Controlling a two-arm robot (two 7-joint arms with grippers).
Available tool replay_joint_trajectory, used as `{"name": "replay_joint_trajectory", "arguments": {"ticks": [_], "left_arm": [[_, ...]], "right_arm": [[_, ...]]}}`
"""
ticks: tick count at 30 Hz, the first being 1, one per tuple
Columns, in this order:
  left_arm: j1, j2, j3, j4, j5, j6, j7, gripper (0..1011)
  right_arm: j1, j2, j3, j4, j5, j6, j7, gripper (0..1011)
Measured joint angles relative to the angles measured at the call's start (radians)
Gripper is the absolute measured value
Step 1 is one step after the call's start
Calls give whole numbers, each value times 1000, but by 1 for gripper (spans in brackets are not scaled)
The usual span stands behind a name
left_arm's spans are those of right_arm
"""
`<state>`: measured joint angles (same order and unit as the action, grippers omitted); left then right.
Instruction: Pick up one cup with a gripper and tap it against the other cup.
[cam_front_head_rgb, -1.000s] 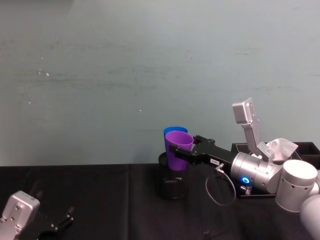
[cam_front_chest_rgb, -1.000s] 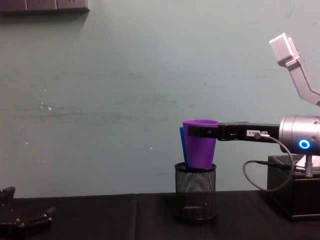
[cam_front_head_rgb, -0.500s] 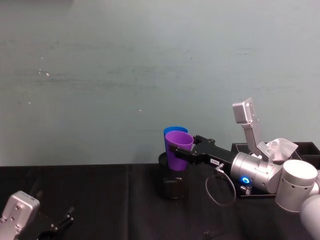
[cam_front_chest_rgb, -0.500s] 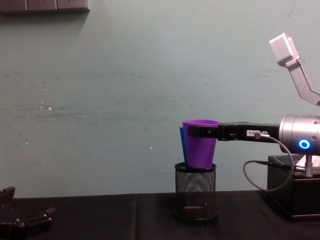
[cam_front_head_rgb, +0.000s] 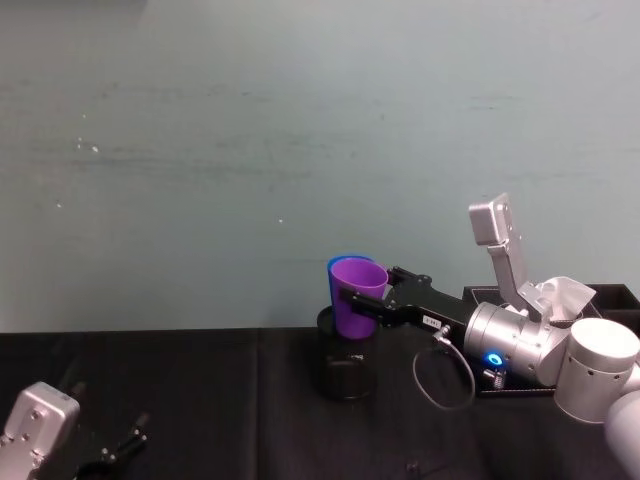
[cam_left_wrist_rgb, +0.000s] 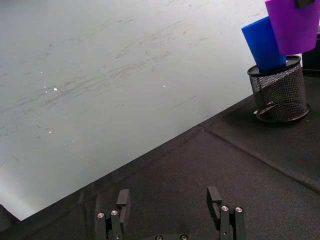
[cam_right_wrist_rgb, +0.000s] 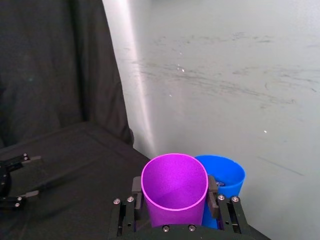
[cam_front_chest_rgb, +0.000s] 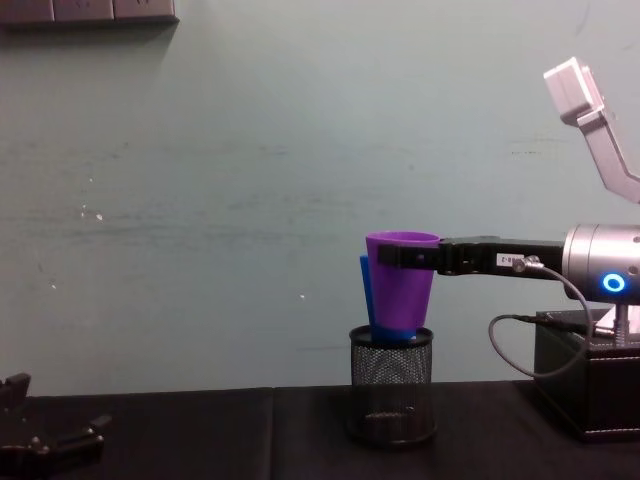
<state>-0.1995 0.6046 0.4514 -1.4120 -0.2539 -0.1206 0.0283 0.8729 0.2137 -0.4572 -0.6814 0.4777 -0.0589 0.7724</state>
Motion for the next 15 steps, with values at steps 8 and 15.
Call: {"name": "replay_joint_trajectory", "arguments": {"ticks": [8, 15], "left_arm": [[0, 0, 0, 0, 0, 0, 0, 1000], [0, 0, 0, 0, 0, 0, 0, 1000]], "right_arm": [[-50, 29, 2, -113, 8, 47, 4, 738], [-132, 80, -10, -275, 34, 109, -7, 738]]}}
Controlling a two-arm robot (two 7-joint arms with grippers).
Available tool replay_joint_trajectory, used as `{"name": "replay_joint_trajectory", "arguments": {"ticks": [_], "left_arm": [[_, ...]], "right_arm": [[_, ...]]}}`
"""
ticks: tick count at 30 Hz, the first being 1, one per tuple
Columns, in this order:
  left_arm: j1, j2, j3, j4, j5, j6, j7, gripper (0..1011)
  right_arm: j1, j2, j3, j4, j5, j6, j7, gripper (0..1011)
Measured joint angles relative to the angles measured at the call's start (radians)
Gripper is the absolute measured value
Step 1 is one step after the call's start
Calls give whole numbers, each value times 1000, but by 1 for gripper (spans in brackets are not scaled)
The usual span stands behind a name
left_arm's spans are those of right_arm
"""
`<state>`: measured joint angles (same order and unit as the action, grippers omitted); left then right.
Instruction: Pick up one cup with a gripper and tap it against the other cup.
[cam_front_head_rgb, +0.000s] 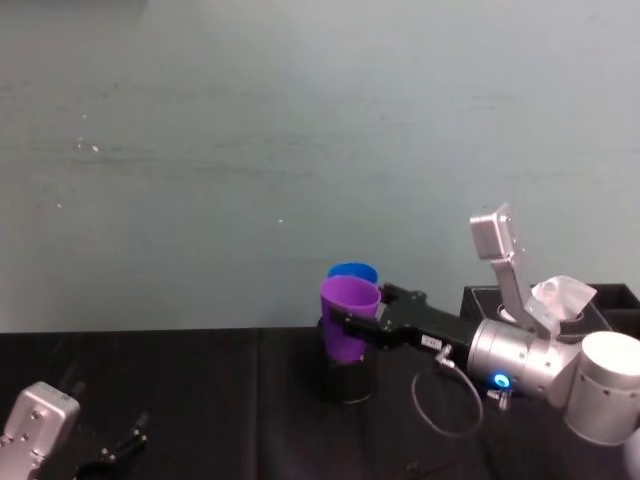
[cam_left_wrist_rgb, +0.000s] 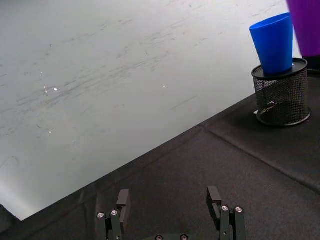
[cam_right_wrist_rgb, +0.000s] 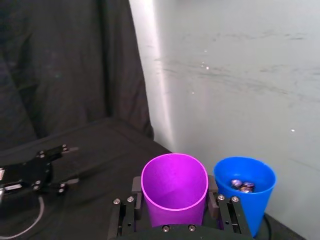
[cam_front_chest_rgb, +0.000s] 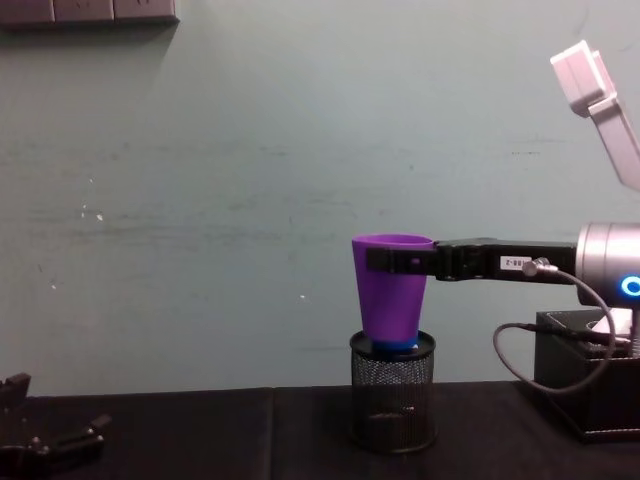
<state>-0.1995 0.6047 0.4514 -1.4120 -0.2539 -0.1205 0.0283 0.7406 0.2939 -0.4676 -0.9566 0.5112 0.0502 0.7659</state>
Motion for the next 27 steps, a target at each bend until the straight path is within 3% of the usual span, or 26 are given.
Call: {"name": "replay_joint_trajectory", "arguments": {"ticks": [16, 27], "left_arm": [[0, 0, 0, 0, 0, 0, 0, 1000], [0, 0, 0, 0, 0, 0, 0, 1000]], "right_arm": [[-129, 118, -25, -240, 38, 46, -20, 738], [-209, 184, -49, -313, 48, -3, -3, 738]]}}
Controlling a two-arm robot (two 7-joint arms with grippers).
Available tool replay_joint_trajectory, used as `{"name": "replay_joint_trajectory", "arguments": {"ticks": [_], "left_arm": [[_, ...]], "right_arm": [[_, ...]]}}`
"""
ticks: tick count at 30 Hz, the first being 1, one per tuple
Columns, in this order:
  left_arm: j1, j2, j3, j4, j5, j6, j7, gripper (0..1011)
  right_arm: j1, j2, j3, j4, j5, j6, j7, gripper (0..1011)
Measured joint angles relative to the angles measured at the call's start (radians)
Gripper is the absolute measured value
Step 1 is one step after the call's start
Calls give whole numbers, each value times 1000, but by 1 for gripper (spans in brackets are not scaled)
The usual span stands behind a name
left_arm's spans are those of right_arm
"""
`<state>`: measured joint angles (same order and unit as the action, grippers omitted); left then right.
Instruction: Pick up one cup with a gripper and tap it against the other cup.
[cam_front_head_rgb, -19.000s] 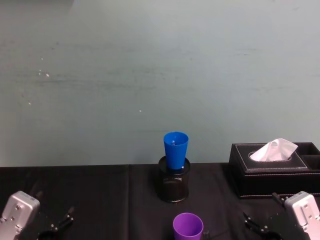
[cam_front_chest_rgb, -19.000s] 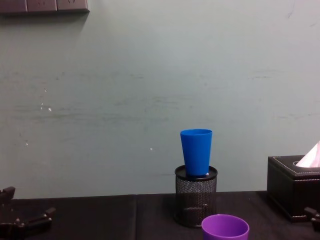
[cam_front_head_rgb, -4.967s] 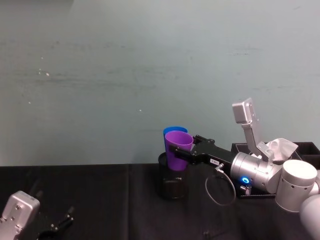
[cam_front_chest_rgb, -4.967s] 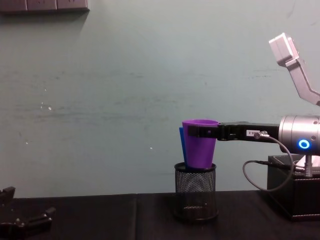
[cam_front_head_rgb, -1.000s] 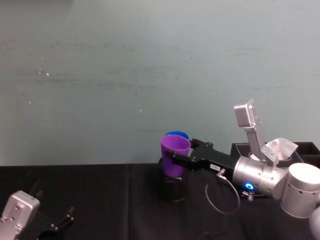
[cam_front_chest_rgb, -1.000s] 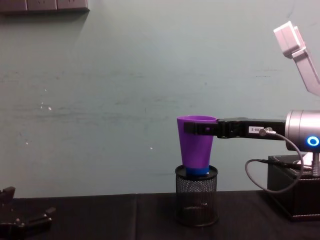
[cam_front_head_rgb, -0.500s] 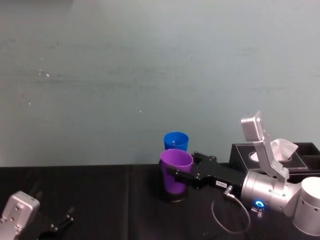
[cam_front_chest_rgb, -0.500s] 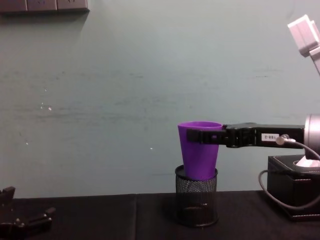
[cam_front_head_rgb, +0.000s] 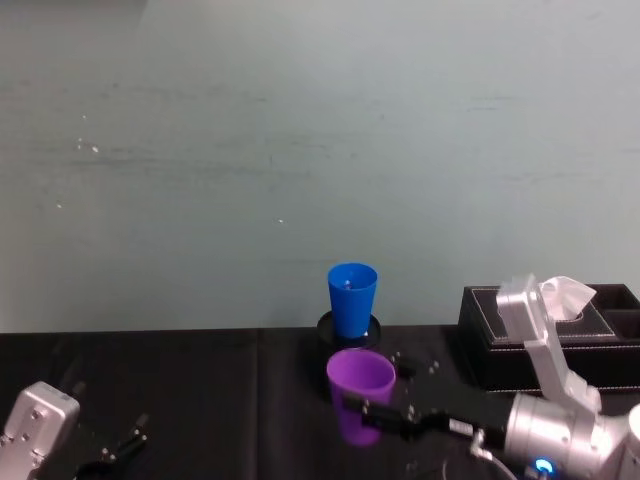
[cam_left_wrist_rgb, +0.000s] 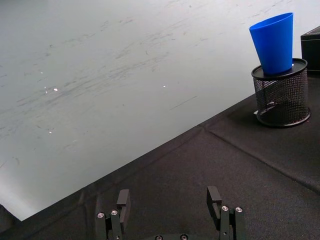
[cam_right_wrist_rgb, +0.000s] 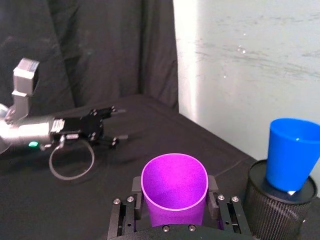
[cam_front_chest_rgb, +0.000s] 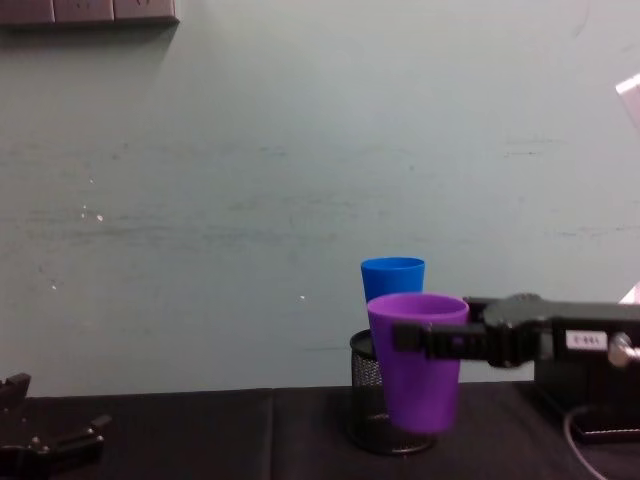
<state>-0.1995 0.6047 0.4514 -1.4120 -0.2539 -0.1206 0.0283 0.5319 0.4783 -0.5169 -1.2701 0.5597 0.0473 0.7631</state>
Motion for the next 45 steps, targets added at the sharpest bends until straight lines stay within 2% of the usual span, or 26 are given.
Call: {"name": "replay_joint_trajectory", "arguments": {"ticks": [3, 8, 12, 22, 35, 45], "left_arm": [[0, 0, 0, 0, 0, 0, 0, 1000], [0, 0, 0, 0, 0, 0, 0, 1000], [0, 0, 0, 0, 0, 0, 0, 1000], [0, 0, 0, 0, 0, 0, 0, 1000], [0, 0, 0, 0, 0, 0, 0, 1000], [0, 0, 0, 0, 0, 0, 0, 1000]], "right_arm": [[-25, 21, -11, -5, -1, -44, 14, 738], [-40, 25, -18, 25, 3, -104, 37, 738], [-46, 16, -28, 67, 6, -153, 67, 738], [-44, -18, -39, 160, 7, -217, 103, 738], [-27, -58, -43, 262, 0, -244, 132, 738], [-24, -68, -42, 288, -11, -251, 136, 738]]}}
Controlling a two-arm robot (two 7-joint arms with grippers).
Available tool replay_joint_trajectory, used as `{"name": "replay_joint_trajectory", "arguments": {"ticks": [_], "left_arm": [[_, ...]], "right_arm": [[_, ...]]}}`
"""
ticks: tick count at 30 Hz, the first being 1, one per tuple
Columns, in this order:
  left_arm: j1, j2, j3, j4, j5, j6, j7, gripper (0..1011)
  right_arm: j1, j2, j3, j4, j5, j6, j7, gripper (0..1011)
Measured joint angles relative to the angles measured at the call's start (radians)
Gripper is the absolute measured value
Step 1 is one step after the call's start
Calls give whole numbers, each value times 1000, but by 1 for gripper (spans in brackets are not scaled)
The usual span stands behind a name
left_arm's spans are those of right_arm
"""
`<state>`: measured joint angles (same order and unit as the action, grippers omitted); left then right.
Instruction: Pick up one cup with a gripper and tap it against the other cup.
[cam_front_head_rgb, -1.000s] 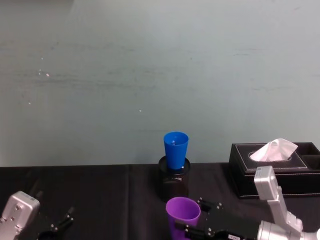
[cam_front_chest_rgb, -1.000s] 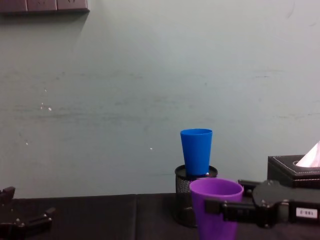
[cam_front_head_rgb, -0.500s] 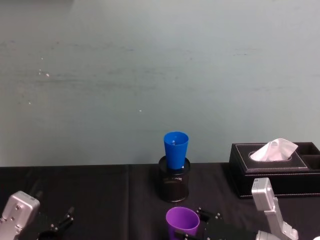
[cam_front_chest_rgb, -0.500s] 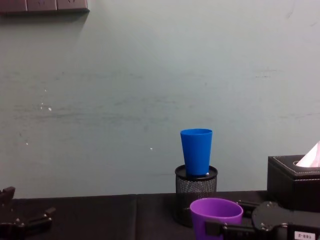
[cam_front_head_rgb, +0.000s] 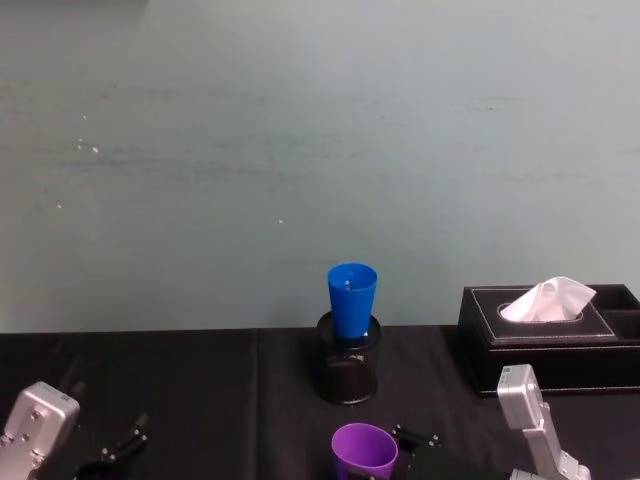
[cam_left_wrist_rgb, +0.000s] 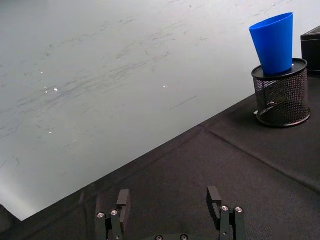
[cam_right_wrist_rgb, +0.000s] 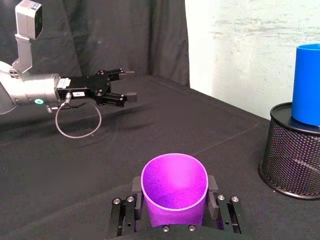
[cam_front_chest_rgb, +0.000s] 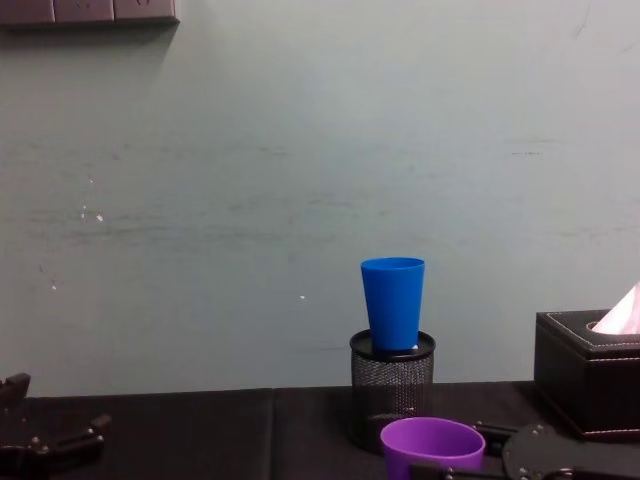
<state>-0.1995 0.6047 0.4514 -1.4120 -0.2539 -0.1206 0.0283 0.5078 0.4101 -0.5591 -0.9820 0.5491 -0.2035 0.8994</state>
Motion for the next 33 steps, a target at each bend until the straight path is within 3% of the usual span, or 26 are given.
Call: {"name": "replay_joint_trajectory", "arguments": {"ticks": [27, 33], "left_arm": [[0, 0, 0, 0, 0, 0, 0, 1000], [0, 0, 0, 0, 0, 0, 0, 1000]], "right_arm": [[5, -11, 2, 27, -18, -2, 7, 738], [5, -11, 2, 26, -18, -2, 6, 880]]}}
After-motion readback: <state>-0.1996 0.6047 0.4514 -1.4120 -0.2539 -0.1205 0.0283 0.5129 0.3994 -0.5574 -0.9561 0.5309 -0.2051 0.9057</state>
